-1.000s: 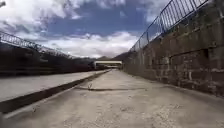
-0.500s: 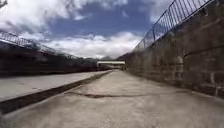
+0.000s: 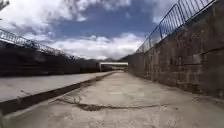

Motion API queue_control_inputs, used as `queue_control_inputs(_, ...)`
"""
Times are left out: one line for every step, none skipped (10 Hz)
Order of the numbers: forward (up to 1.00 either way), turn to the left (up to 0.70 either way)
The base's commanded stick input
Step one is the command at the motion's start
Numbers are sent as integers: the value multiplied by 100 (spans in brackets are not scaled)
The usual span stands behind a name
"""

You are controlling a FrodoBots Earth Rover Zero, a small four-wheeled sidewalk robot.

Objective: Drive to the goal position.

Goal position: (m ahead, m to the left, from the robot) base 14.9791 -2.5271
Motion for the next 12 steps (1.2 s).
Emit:
queue_control_inputs(100,0)
queue_control_inputs(100,0)
queue_control_inputs(100,-27)
queue_control_inputs(100,-27)
queue_control_inputs(100,-27)
queue_control_inputs(100,0)
queue_control_inputs(100,0)
queue_control_inputs(100,0)
queue_control_inputs(100,0)
queue_control_inputs(100,0)
queue_control_inputs(100,0)
queue_control_inputs(100,0)
